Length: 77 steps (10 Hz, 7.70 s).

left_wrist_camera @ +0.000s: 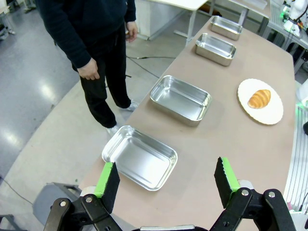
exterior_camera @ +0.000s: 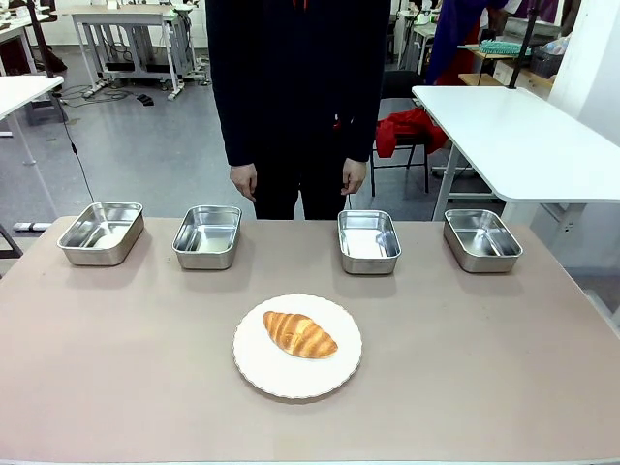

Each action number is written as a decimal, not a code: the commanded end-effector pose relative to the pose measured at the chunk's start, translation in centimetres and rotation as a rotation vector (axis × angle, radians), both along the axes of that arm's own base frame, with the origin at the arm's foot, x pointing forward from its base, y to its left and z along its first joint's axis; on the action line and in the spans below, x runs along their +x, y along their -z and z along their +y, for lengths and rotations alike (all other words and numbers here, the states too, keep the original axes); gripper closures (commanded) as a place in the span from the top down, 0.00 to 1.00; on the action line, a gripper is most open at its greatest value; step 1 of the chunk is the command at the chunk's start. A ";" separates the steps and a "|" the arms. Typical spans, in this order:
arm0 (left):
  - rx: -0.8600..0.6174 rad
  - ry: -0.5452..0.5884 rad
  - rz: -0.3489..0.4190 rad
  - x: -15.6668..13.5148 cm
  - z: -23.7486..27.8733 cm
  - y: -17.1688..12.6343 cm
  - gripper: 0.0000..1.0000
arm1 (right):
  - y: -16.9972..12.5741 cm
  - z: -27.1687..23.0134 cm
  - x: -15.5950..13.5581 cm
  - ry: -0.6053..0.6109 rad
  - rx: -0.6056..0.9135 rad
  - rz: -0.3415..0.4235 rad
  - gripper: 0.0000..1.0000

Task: Place the bread in the container.
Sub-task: Place the Butter Roll into the Airtight Container indicated by the human.

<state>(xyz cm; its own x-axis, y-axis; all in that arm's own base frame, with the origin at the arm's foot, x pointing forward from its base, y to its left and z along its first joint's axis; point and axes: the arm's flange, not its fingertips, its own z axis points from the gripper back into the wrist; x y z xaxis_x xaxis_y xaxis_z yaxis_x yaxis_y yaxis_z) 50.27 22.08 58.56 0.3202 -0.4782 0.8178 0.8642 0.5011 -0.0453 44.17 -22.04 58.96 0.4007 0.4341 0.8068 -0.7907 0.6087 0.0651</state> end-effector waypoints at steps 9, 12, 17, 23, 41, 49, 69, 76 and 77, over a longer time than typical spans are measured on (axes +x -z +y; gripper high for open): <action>0.003 0.002 -0.010 0.0 0.0 -0.1 1.00 | -0.2 0.2 0.0 -0.004 0.004 -0.008 1.00; 0.003 0.002 -0.010 0.0 0.0 -0.1 1.00 | -0.2 0.2 0.0 -0.004 0.004 -0.008 1.00; 0.003 0.002 -0.010 0.0 0.0 -0.1 1.00 | -0.2 0.2 0.0 -0.004 0.004 -0.008 1.00; 0.003 0.002 -0.010 0.0 0.0 -0.1 1.00 | -0.2 0.2 0.0 -0.004 0.004 -0.008 1.00; 0.003 0.002 -0.010 0.0 0.0 -0.1 1.00 | -0.2 0.2 0.0 -0.004 0.004 -0.008 1.00; 0.003 0.002 -0.010 0.0 0.0 -0.1 1.00 | -0.2 0.2 0.0 -0.004 0.004 -0.008 1.00; 0.293 0.337 0.358 -15.1 2.3 4.7 1.00 | -0.2 0.2 0.0 -0.004 0.004 -0.008 1.00; 0.551 0.680 0.235 -7.9 -16.4 2.4 1.00 | -0.2 0.2 0.0 -0.004 0.004 -0.008 1.00; 0.576 0.757 0.203 -7.2 -20.3 3.0 1.00 | -0.2 0.2 0.0 -0.004 0.004 -0.008 1.00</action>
<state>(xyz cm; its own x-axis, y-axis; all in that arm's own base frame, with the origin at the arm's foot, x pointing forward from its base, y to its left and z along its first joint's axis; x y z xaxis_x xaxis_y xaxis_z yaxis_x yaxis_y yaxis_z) 42.77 2.07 56.41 -0.0827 -0.9243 0.3726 0.9748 -0.1526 -0.1624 44.21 -21.92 58.99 0.4000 0.4361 0.8061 -0.7922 0.6068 0.0648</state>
